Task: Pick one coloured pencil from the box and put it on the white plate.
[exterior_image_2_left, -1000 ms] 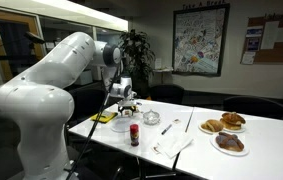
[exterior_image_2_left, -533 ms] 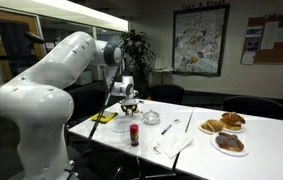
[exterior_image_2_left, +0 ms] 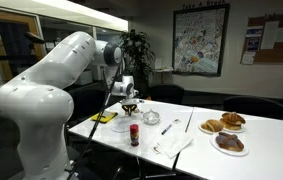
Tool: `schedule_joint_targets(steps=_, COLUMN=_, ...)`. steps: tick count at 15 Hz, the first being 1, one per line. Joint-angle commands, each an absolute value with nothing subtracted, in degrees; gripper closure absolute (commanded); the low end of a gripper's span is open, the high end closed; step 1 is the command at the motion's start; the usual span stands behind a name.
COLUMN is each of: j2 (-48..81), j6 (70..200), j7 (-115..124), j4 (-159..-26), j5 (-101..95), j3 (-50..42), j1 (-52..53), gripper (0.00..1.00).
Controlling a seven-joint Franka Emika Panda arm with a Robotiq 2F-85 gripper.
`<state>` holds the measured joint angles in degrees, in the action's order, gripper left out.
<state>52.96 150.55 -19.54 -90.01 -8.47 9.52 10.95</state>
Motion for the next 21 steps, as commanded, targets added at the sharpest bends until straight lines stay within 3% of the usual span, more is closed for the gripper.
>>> schedule_joint_targets(steps=1, j2=53.6, j6=148.8, j7=-19.4, j4=-89.0, j5=-9.3, j3=10.0, j1=11.0, gripper=0.98)
schedule_joint_targets(steps=21, j2=52.4, j6=136.6, j7=-9.6, j4=-90.7, j5=-1.7, j3=13.1, j1=12.0, gripper=0.98)
